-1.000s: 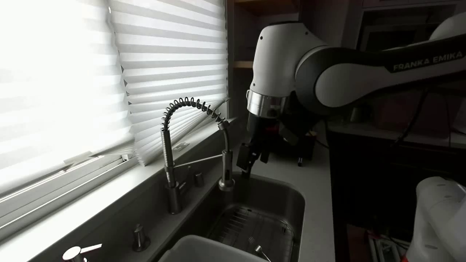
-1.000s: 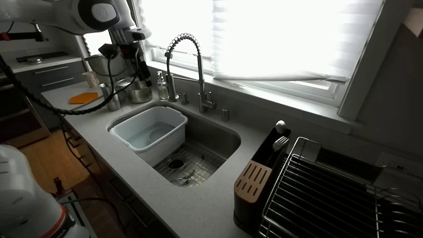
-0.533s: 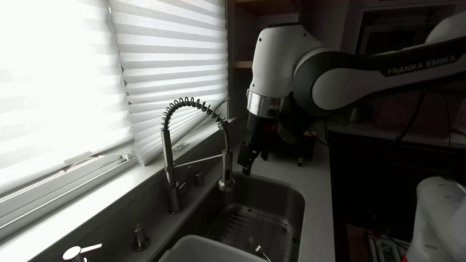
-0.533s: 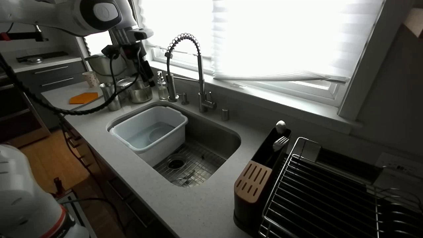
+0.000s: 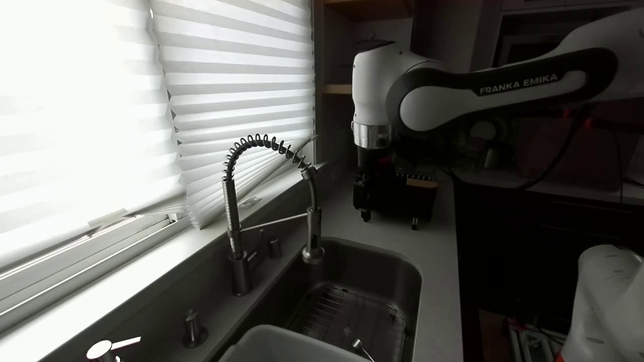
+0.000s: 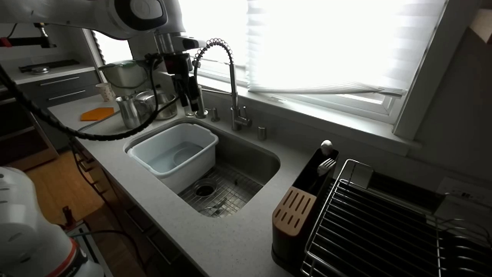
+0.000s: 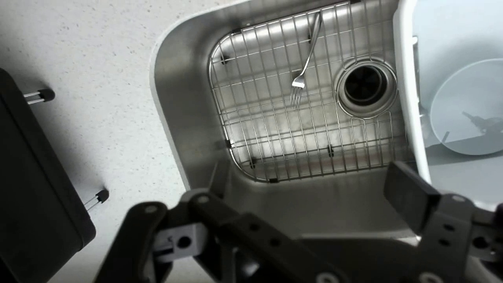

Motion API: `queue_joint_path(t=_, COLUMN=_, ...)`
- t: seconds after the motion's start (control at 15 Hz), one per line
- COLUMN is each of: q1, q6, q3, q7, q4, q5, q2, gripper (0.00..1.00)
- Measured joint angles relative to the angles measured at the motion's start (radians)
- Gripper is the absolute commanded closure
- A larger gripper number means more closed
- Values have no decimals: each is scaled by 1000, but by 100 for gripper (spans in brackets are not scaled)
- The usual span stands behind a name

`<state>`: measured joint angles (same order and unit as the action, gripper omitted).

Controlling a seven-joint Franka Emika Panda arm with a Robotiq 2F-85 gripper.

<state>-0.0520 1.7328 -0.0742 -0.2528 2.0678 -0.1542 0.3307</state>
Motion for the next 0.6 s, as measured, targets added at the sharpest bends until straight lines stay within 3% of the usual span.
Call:
queue_joint_path(t=0.27, q1=-43, q6=4, q3=80, q7=35, q4=-43, q5=-16, q2=-3, gripper=0)
queue_joint_path(t=0.6, q1=-133, q6=104, q3=176, q7=-46, q4=-120, q5=-21, q2=-47, gripper=0)
